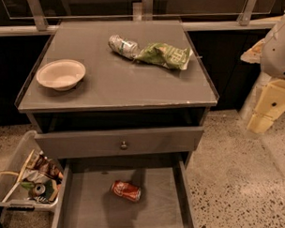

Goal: Pick coke can from middle drawer and place on counter

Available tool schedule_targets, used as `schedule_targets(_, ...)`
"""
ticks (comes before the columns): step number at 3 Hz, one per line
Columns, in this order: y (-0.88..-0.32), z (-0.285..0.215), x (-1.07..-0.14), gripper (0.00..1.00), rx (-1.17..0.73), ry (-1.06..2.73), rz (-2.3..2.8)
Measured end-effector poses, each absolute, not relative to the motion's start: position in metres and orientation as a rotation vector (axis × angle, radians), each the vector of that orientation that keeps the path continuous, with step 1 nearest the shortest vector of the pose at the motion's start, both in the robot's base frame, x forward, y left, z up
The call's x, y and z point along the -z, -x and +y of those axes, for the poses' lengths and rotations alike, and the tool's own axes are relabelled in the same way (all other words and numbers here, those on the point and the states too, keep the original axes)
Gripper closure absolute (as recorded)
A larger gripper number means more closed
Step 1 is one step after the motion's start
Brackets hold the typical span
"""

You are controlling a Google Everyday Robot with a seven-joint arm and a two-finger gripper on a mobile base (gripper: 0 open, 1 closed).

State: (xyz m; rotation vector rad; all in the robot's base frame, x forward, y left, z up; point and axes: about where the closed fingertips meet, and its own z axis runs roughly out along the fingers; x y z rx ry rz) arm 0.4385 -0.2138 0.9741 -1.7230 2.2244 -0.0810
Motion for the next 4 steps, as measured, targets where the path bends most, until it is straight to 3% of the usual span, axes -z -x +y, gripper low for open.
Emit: schedule_targets(4, -0.423, -0.174, -0.841, 0.00, -0.339, 1.717, 1.944)
